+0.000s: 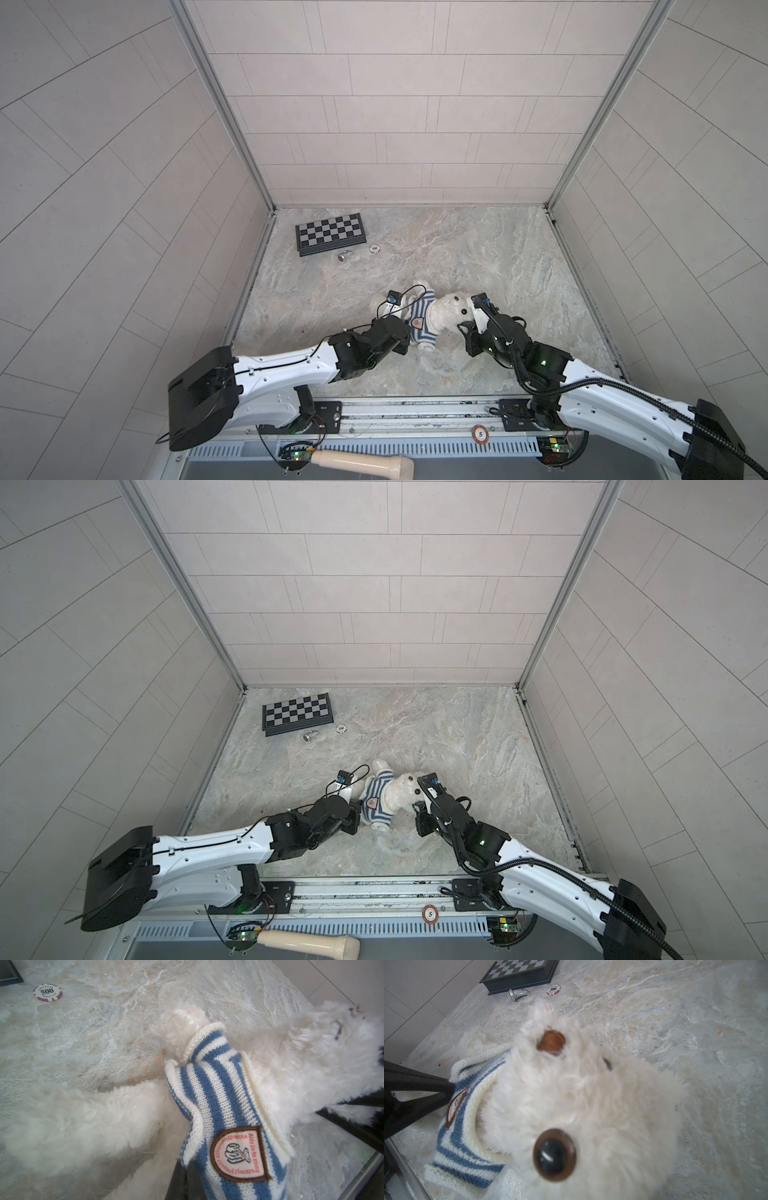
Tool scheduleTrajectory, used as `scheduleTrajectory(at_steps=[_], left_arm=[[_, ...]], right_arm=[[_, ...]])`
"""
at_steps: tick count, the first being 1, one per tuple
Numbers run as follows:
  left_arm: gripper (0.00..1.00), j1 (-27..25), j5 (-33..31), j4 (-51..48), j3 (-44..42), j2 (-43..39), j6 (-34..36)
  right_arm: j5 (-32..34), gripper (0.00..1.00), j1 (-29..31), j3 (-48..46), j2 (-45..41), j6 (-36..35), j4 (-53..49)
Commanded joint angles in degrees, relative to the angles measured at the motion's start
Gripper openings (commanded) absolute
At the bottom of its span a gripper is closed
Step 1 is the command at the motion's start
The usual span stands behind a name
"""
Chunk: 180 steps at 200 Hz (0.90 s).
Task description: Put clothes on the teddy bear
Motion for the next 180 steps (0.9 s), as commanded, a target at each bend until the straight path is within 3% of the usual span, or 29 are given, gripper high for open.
scheduleTrajectory(at_steps=[1, 86, 124, 180], left_arm=[[0.0, 0.6, 0.0, 1.1, 0.0, -0.3, 1.5], [0.0, 1.0, -0.6, -3.6, 0.2, -3.6, 3.4], [0.0, 0.9, 2.3, -6.2, -1.1, -6.8, 3.8], [0.0, 1.4, -1.0, -9.4, -1.7, -9.3, 4.6]], right_arm=[[1.8, 0.0, 0.0, 0.6, -1.2, 0.8, 1.7], [5.0, 0.0, -0.5, 0.7, -3.4, 0.7, -1.1], [5.2, 0.0, -0.9, 0.5, -5.0, 1.0, -1.8], [6.4, 0.0, -0.9, 0.1, -6.2, 1.5, -1.9]])
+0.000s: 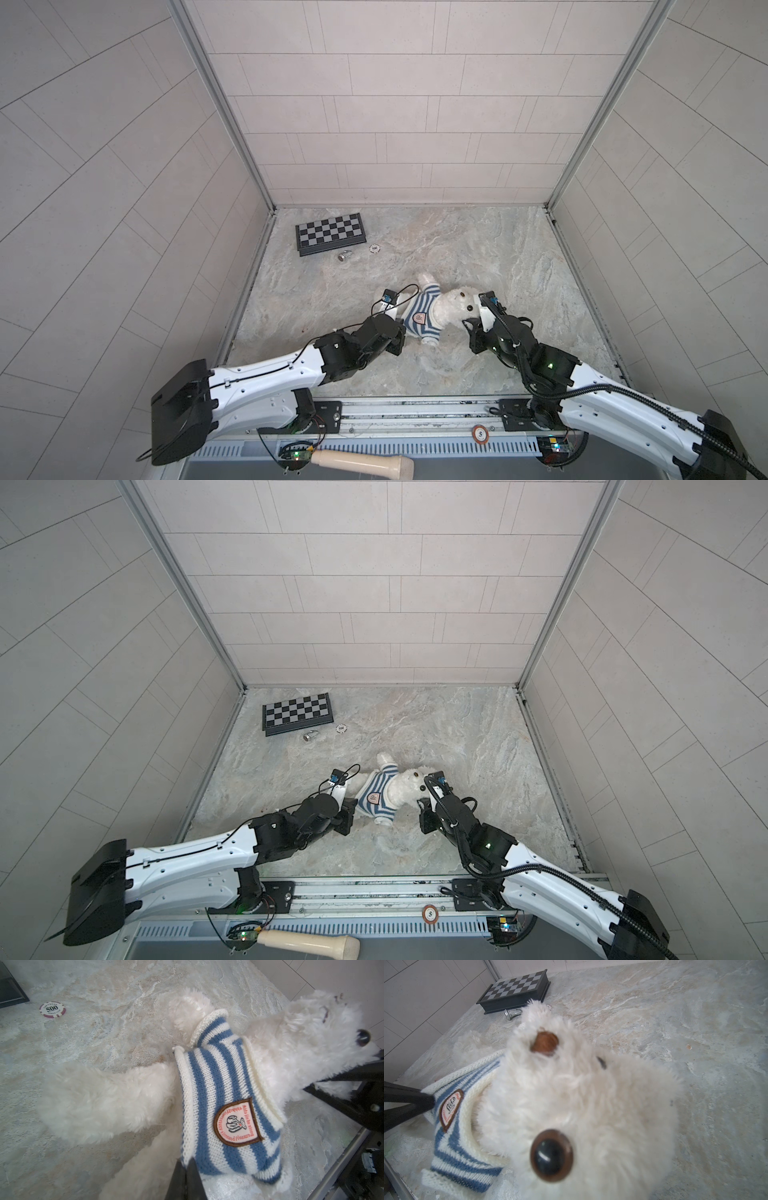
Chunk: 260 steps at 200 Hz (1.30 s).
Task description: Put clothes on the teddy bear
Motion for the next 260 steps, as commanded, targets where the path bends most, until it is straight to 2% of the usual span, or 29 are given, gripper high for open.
scheduleTrajectory(at_steps=[1, 32, 67, 99, 118, 142, 186, 203, 227, 260], left_arm=[[0.0, 0.9, -3.0, -3.4, -1.6, -1.7, 1.0], [0.0, 1.7, -2.2, -2.2, -2.8, -2.9, 1.3], [0.0, 1.6, -2.0, -1.6, -0.6, 1.0, 2.3], [0.0, 1.1, 4.5, 3.2, 1.7, 4.0, 4.1], [0.19, -0.4, 5.8, 4.5, 3.0, 5.2, 4.8], [0.37, -2.7, 3.2, 2.8, 3.3, 4.1, 3.8], [0.54, -8.6, -7.4, -5.3, 1.3, -3.2, -0.2], [0.59, -11.9, -8.7, -6.9, 0.8, -4.2, -2.3], [0.57, -16.8, -6.4, -1.7, 0.6, -1.2, -4.4], [0.44, -18.0, -5.2, 7.9, 2.5, 8.1, -7.5]], right_arm=[[3.0, 0.0, -0.3, 0.1, -1.6, 1.3, -0.1], [3.2, 0.0, -0.4, 0.3, -1.5, 1.3, -0.7], [2.6, 0.0, -0.4, 0.2, -0.9, 1.8, 0.5], [2.1, 0.0, -0.4, 0.4, 0.4, 1.9, 1.3], [2.6, 0.0, -0.4, 0.3, 0.6, 2.8, 1.5], [4.0, 0.0, -0.4, -0.3, 0.3, 3.9, 1.4], [5.9, 0.0, -1.1, 0.4, 1.8, 6.3, 1.3], [6.0, 0.0, -1.6, 1.0, 2.8, 7.4, 1.4], [5.8, 0.0, -2.3, 1.5, 3.8, 9.7, 1.5], [5.0, 0.0, -2.6, 2.4, 5.3, 10.8, 1.4]])
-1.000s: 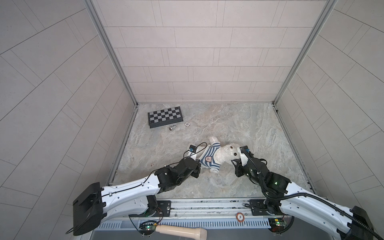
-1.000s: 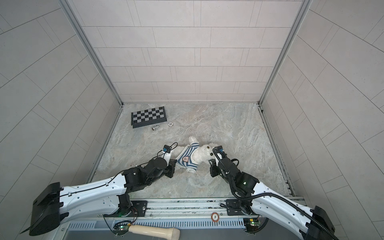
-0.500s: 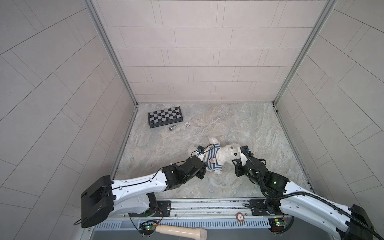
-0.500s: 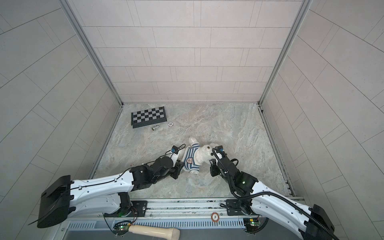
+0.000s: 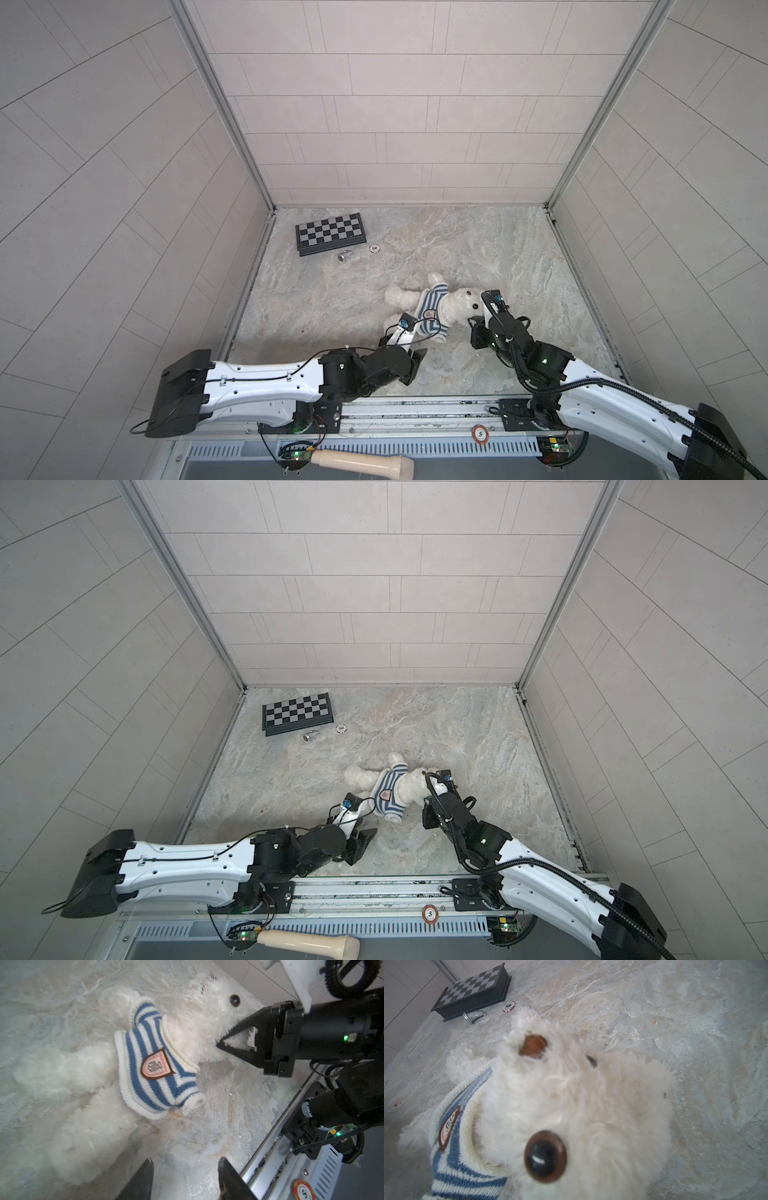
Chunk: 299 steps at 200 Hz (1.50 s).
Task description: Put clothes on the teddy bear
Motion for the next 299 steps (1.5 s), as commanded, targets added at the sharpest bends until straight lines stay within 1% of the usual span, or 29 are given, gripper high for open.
scheduleTrajectory(at_steps=[1, 28, 45, 62, 77, 93, 122, 140, 154, 170, 186, 209, 225, 242, 259, 281, 299], left_arm=[[0.43, -0.2, -0.2, 7.2, 1.2, 5.5, -3.3], [0.2, -0.2, -0.9, 10.4, 5.9, 13.5, -1.6], [0.09, 0.5, -0.9, 11.6, 7.7, 17.2, -2.6], [0.07, 1.2, -0.7, 14.0, 8.1, 19.6, -3.4], [0.07, 2.0, -1.9, 12.9, 9.0, 21.0, -4.3], [0.04, 3.5, -0.5, 14.2, 8.6, 22.2, -5.9], [0.01, 3.9, -1.2, 13.0, 8.9, 23.9, -7.4], [0.01, 4.9, -1.1, 16.6, 6.9, 23.5, -8.3], [0.04, 6.1, -1.4, 17.6, 6.3, 23.1, -8.6], [0.11, 6.7, -2.2, 19.4, 5.8, 22.8, -7.4], [0.16, 7.3, -2.4, 20.3, 6.5, 22.8, -6.3], [0.27, 8.3, -4.3, 20.0, 6.6, 22.7, -6.8], [0.31, 9.0, -4.9, 21.5, 6.2, 22.8, -7.3], [0.32, 9.8, -5.6, 21.4, 6.1, 23.0, -8.7], [0.31, 10.9, -5.1, 24.7, 5.1, 23.4, -9.9], [0.31, 12.2, -4.7, 26.4, 4.9, 24.1, -11.5], [0.32, 13.6, -3.6, 30.7, 3.4, 24.2, -13.5]], right_arm=[[0.7, 0.0, -0.3, 2.7, 0.4, 3.1, 2.0], [0.9, 0.0, -0.4, 2.6, 0.0, 3.8, 1.2], [1.0, 0.0, -0.4, 2.4, -0.8, 4.0, 0.7], [1.0, 0.0, -0.4, 2.3, -1.4, 4.0, 0.4], [1.1, 0.0, -0.4, 2.0, -1.9, 4.1, 0.2], [1.0, 0.0, -0.4, 1.8, -2.2, 4.3, 0.2], [0.8, 0.0, -0.4, 1.8, -2.4, 4.2, 0.2], [0.8, 0.0, -0.4, 1.7, -2.4, 4.1, 0.2], [0.8, 0.0, -0.5, 1.6, -2.4, 4.1, 0.2], [0.6, 0.0, -0.5, 1.6, -2.4, 4.1, 0.2], [0.6, 0.0, -0.5, 1.4, -2.3, 4.1, 0.3], [0.4, 0.0, -0.5, 1.3, -2.7, 4.1, 0.2], [0.2, 0.0, -0.5, 1.2, -3.0, 4.0, 0.2], [0.3, 0.0, -0.5, 1.2, -3.1, 3.8, 0.2], [0.1, 0.0, -0.5, 0.9, -3.0, 3.7, 0.5], [-0.4, 0.0, -0.5, 0.9, -2.7, 3.5, 1.0], [-1.0, 0.0, -0.5, 1.0, -2.2, 3.0, 1.3]])
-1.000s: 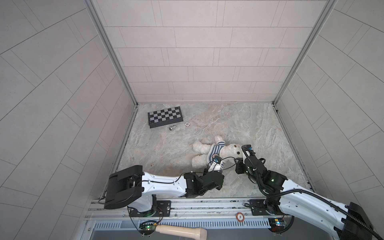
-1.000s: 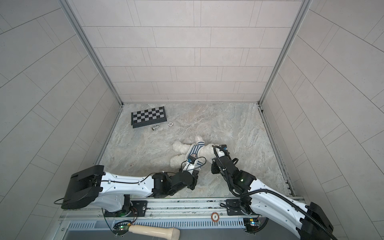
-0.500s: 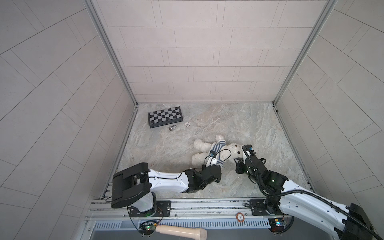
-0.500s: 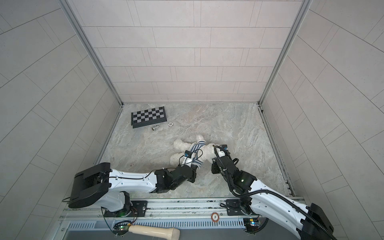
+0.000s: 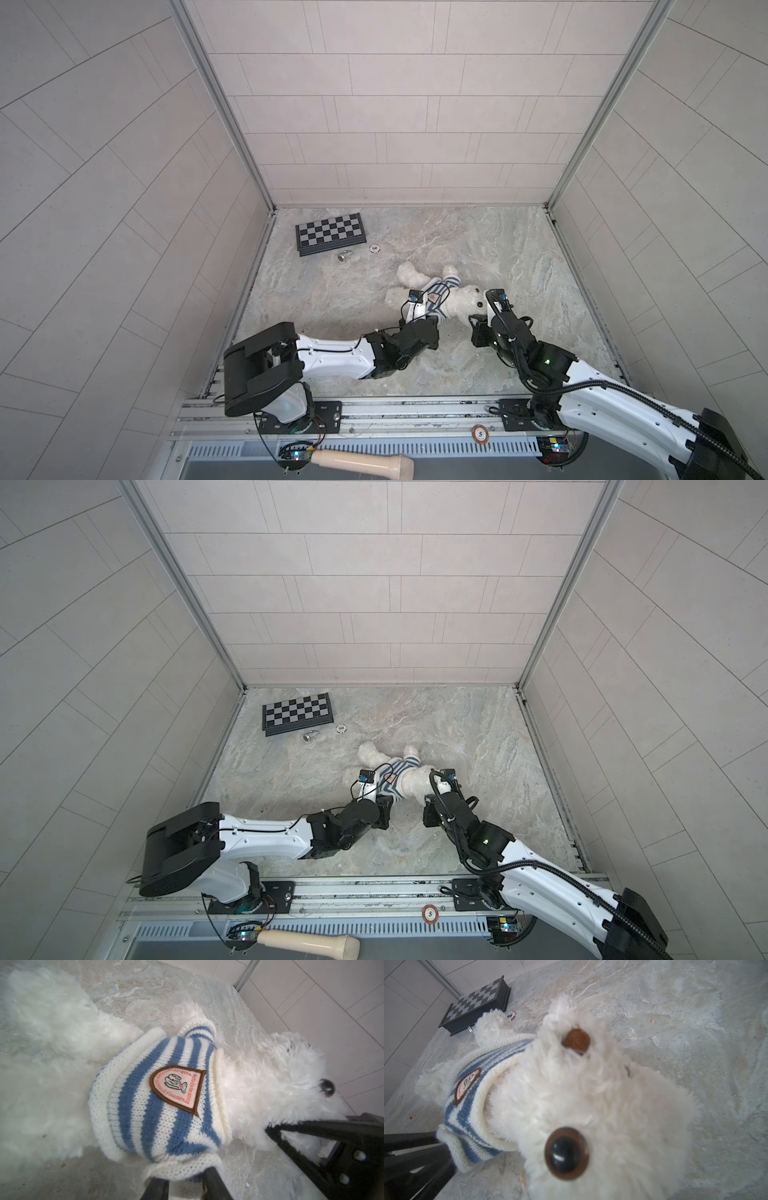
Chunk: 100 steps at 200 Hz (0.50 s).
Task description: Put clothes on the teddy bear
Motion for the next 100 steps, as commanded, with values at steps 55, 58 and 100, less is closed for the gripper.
scheduleTrajectory(at_steps=[55, 58, 100], left_arm=[[0.33, 4.3, 5.9, 16.5, -2.0, 4.7, -6.5], [0.33, 4.4, 6.0, 16.9, -1.9, 4.9, -6.9], [0.32, 5.8, 8.1, 23.1, -3.4, 7.3, -12.4]], right_arm=[[-3.5, 0.0, -0.1, 0.6, 0.9, 0.0, 3.6], [-3.7, 0.0, -0.1, 0.6, 0.9, 0.0, 3.6], [-4.3, 0.0, 0.0, -0.4, 0.4, 0.3, 3.8]])
